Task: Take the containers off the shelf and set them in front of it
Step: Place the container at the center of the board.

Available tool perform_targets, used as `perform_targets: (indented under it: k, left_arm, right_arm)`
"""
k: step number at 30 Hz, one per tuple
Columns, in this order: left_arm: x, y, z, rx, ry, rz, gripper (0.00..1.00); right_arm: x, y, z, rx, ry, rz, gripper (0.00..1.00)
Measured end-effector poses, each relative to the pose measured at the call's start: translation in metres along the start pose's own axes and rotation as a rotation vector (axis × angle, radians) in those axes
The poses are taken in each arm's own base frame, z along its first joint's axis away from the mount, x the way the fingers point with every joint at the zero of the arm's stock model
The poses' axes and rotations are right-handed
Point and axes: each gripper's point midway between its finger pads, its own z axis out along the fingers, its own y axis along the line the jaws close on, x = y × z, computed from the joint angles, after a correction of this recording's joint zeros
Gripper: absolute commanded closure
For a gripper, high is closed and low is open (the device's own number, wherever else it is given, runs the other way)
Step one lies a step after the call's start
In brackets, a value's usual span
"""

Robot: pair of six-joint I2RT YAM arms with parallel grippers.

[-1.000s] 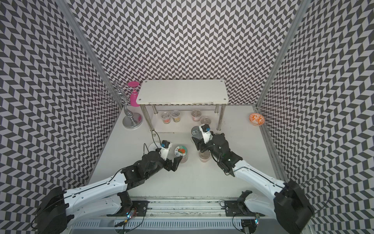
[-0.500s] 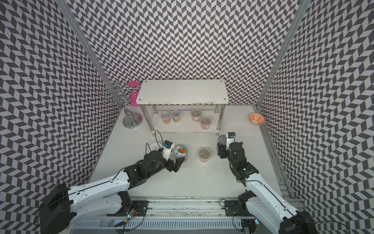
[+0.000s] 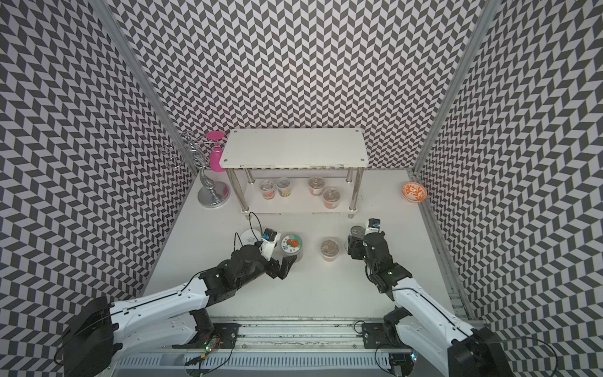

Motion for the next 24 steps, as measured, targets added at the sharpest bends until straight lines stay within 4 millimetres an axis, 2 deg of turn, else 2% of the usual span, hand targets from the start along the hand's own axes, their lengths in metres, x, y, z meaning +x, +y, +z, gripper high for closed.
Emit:
perform_targets:
  k: [9, 16, 24]
  left_arm:
    - [-0.004, -0.001, 0.0, 0.005, -0.017, -0.003, 0.0]
    - [-0.001, 0.002, -0.001, -0.001, -0.018, -0.005, 0.0]
    - [-0.002, 0.004, -0.001, 0.002, -0.018, -0.01, 0.0]
  right_arm:
    - [0.026, -0.004, 0.015, 0.1, 0.024, -0.046, 0.27]
    - [0.026, -0.003, 0.017, 0.154, -0.012, -0.071, 0.22]
    - [0.025, -0.011, 0.014, 0.206, -0.031, -0.042, 0.14]
